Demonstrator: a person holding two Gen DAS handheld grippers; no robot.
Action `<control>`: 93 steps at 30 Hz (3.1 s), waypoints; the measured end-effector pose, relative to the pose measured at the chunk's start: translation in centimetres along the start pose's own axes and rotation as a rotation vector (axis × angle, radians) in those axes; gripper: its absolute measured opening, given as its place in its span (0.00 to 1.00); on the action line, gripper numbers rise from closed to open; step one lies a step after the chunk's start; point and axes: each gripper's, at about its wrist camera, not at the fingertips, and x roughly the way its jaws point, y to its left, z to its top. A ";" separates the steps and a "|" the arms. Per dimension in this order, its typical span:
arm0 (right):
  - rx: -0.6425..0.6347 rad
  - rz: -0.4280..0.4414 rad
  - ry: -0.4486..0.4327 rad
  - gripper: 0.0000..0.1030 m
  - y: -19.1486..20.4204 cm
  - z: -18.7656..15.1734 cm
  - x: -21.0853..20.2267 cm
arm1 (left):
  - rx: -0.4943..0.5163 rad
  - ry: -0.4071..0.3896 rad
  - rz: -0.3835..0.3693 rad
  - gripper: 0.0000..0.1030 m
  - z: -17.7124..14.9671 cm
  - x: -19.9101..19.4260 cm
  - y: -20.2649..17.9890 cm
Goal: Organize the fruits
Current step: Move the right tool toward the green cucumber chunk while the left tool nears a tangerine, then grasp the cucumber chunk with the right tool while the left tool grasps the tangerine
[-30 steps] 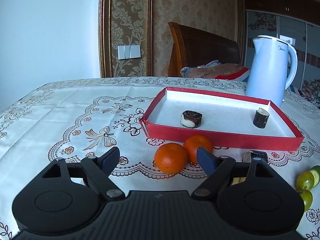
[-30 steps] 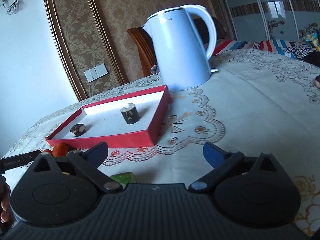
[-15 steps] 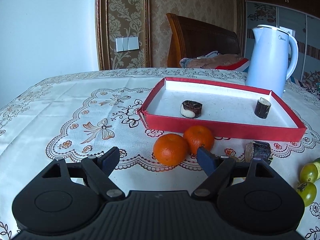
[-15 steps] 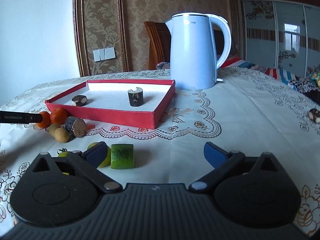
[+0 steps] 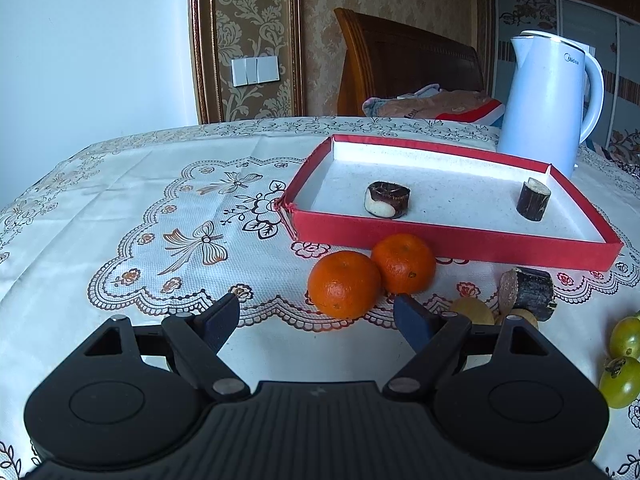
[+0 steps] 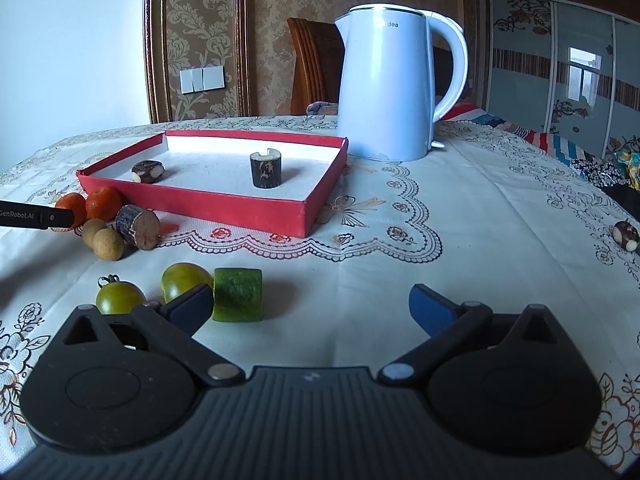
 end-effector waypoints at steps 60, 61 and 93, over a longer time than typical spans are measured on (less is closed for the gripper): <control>0.025 -0.025 0.132 1.00 0.2 1.1 3.1 | 0.016 0.030 -0.027 0.74 0.8 1.3 0.6; 0.026 -0.025 0.133 1.00 0.2 1.1 3.1 | 0.025 0.033 -0.038 0.69 0.9 1.5 0.5; -0.029 -0.032 0.094 0.77 1.2 1.0 2.5 | 0.083 0.040 -0.060 0.39 0.7 1.7 -0.4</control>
